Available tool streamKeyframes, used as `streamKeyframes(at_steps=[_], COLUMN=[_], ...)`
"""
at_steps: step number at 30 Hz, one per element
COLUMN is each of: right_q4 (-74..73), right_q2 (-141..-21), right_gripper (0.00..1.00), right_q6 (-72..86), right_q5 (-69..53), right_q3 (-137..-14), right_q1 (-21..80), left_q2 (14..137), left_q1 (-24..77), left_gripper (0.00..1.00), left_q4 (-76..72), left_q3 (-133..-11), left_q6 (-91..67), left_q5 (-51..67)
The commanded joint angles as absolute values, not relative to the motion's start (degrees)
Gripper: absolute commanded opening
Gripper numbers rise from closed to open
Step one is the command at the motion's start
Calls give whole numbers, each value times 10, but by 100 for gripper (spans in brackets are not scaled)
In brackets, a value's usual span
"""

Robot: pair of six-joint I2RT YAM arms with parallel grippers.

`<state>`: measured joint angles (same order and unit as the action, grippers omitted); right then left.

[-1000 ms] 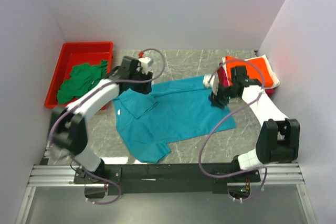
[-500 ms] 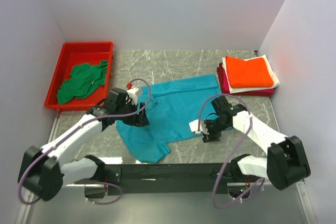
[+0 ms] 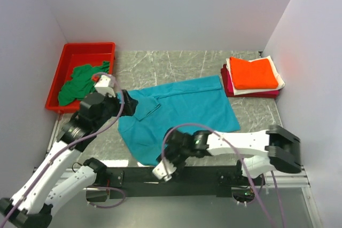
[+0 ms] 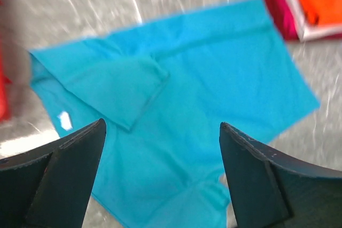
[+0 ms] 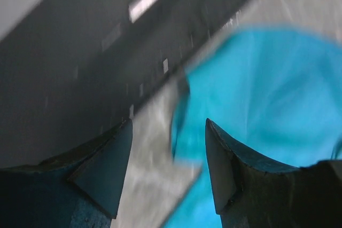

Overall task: Fold and stack the t-shirts
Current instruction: Fold the tshirt

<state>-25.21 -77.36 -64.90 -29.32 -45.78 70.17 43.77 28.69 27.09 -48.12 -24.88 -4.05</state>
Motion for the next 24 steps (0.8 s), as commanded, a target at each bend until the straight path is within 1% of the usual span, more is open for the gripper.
streamKeyframes(at_steps=[1, 5, 11, 13, 14, 15, 17, 18, 19, 20, 21, 24], right_q4=[-177, -158, -160, -162, -164, -170, -177, -179, -181, -185, -186, -209], right_q2=[-831, -876, -930, -944, -948, -952, -961, -964, -966, -967, -965, -955], right_gripper=[64, 62, 56, 51, 47, 39, 31, 18, 13, 4, 1, 0], right_q6=[-592, -590, -578, -573, -570, -566, -559, -556, -553, -548, -544, -514], right_q5=[-174, -136, -100, -101, -102, -103, -105, -107, -109, -112, -122, -159], right_q3=[-488, -491, -499, -503, -506, -510, -517, -519, -523, -524, -526, -551], right_q1=[760, 764, 763, 763, 764, 762, 761, 757, 756, 753, 747, 723], left_q2=[397, 377, 359, 352, 350, 347, 345, 344, 343, 342, 341, 343], left_q1=[285, 284, 284, 285, 284, 285, 284, 284, 285, 284, 284, 285], left_gripper=[93, 92, 92, 92, 92, 92, 92, 92, 92, 92, 92, 92], left_q4=[261, 266, 269, 266, 265, 265, 266, 268, 267, 267, 267, 265], left_q3=[-491, -468, -456, -453, -450, -450, -450, -451, -451, -451, -453, -452], left_q6=[-247, -256, -269, -272, -273, -273, -274, -274, -273, -272, -272, -271], left_q5=[-104, -79, -71, -69, -65, -64, -61, -60, -58, -55, -54, -48])
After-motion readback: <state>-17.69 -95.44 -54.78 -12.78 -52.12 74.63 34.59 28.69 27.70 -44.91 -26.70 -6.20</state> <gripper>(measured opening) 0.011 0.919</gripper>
